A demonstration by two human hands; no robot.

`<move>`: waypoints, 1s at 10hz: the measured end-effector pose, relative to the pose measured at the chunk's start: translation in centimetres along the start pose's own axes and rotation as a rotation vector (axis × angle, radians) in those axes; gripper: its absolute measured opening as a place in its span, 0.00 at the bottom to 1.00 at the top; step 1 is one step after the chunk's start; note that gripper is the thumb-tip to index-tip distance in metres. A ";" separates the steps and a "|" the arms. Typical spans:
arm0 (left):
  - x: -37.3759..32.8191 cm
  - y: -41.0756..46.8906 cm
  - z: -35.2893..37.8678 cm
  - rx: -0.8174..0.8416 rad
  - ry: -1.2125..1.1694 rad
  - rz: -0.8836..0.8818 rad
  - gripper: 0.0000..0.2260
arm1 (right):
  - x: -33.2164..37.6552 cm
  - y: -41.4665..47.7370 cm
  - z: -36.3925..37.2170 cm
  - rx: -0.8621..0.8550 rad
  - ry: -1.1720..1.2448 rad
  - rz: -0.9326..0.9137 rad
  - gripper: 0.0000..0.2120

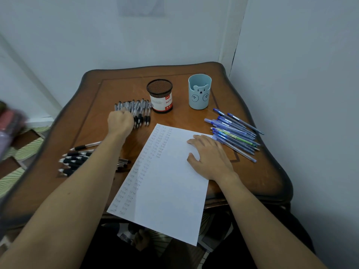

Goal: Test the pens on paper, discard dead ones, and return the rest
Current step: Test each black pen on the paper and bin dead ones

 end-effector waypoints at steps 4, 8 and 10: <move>-0.7 0.8 -0.6 -0.074 0.037 0.181 0.19 | 0.0 0.0 0.0 0.005 -0.004 -0.003 0.23; 4.5 -2.1 -4.1 0.037 0.726 -0.021 0.07 | 0.1 -0.1 0.0 -0.002 0.001 -0.006 0.23; 4.8 -2.5 -4.8 -0.084 0.733 0.066 0.06 | 0.1 -0.1 0.1 0.003 -0.004 0.000 0.23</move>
Point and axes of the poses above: each hand's wrist, its own y-axis towards the middle knuckle, its own z-axis out of the palm, x = y × z, the point moved 8 cm from there along y, towards the middle knuckle, and after that the axes turned 1 degree about y, right-handed, at the moved point
